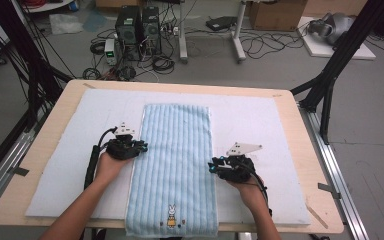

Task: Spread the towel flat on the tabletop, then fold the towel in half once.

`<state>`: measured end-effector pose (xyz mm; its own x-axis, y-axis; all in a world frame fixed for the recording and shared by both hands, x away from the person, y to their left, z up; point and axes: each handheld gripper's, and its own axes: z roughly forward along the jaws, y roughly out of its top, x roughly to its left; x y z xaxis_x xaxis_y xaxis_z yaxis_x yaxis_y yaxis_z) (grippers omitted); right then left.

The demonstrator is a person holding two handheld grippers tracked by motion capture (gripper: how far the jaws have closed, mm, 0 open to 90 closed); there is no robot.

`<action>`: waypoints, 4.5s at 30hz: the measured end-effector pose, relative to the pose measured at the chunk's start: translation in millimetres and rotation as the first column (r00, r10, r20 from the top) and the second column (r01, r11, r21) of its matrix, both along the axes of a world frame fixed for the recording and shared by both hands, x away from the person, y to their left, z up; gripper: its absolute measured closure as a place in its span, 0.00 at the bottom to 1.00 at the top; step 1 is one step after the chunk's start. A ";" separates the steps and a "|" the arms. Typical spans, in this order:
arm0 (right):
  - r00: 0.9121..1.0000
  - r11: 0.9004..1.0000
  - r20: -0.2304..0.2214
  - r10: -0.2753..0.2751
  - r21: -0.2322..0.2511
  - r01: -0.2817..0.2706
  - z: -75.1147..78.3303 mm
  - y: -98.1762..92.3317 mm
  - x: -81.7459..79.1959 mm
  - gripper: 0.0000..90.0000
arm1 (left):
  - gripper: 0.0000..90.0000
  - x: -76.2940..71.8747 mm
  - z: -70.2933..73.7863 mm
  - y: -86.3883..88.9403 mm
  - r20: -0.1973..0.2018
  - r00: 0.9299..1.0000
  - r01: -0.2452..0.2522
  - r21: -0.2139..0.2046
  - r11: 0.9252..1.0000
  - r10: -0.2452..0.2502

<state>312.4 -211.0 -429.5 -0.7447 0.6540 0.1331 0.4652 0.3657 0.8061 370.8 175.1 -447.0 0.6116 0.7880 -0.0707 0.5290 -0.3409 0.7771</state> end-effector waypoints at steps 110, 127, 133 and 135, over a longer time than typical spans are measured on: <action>0.929 0.937 0.126 -0.347 0.022 0.347 11.4 -55.6 23.4 0.13 | 0.25 -6.8 18.8 57.2 0.160 0.987 0.044 -0.285 0.957 0.003; 0.938 0.944 0.112 -0.328 0.017 0.328 8.7 -56.4 26.4 0.13 | 0.32 -0.4 13.8 60.8 0.098 0.994 -0.008 -0.323 0.947 0.042; 0.944 0.949 0.103 -0.314 0.021 0.313 7.7 -55.9 27.3 0.13 | 0.31 10.6 19.5 52.8 0.083 0.995 -0.031 -0.317 0.948 0.060; 0.943 0.948 0.097 -0.319 0.026 0.318 7.1 -56.8 28.3 0.13 | 0.31 18.7 21.8 48.0 0.080 0.995 -0.029 -0.307 0.951 0.056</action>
<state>340.7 -267.8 -422.4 -0.5072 0.8583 0.0772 0.4740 0.2031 0.8568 389.5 223.1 -425.2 0.5925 0.7626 -0.2598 0.4636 -0.0590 0.8841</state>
